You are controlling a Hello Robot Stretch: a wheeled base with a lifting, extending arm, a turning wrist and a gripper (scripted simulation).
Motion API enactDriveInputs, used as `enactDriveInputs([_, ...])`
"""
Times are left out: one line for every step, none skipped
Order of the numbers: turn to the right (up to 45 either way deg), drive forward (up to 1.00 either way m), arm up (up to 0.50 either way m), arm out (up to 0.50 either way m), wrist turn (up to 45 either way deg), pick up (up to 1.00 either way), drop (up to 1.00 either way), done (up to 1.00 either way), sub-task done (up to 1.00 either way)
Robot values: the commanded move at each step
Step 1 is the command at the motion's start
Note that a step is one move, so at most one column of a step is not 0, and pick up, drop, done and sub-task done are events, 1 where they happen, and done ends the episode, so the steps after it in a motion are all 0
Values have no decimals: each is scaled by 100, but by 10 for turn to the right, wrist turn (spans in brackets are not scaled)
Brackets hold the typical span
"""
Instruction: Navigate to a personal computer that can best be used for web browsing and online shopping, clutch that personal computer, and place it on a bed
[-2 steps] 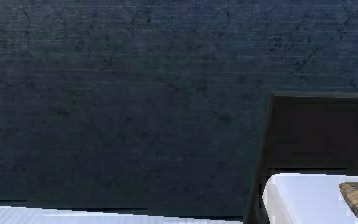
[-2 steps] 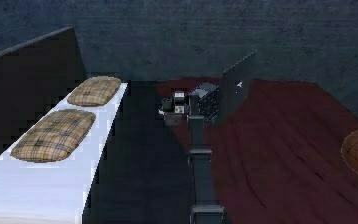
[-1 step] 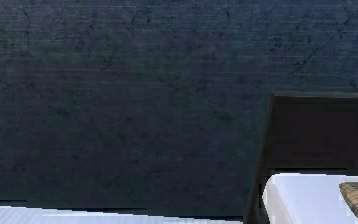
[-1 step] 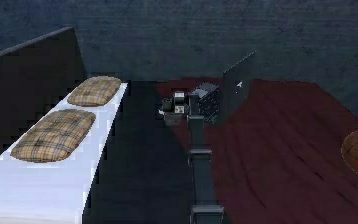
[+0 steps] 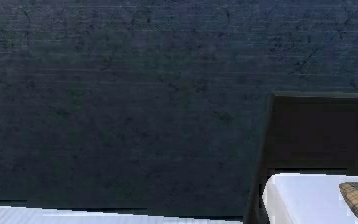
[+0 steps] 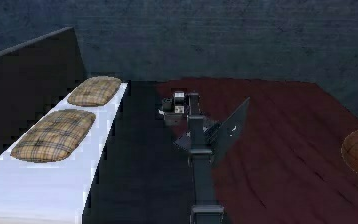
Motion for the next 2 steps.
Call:
enactDriveInputs([0, 0, 10, 0, 0, 0, 0, 0, 0])
enactDriveInputs([0, 0, 0, -8, 0, 0, 0, 0, 0])
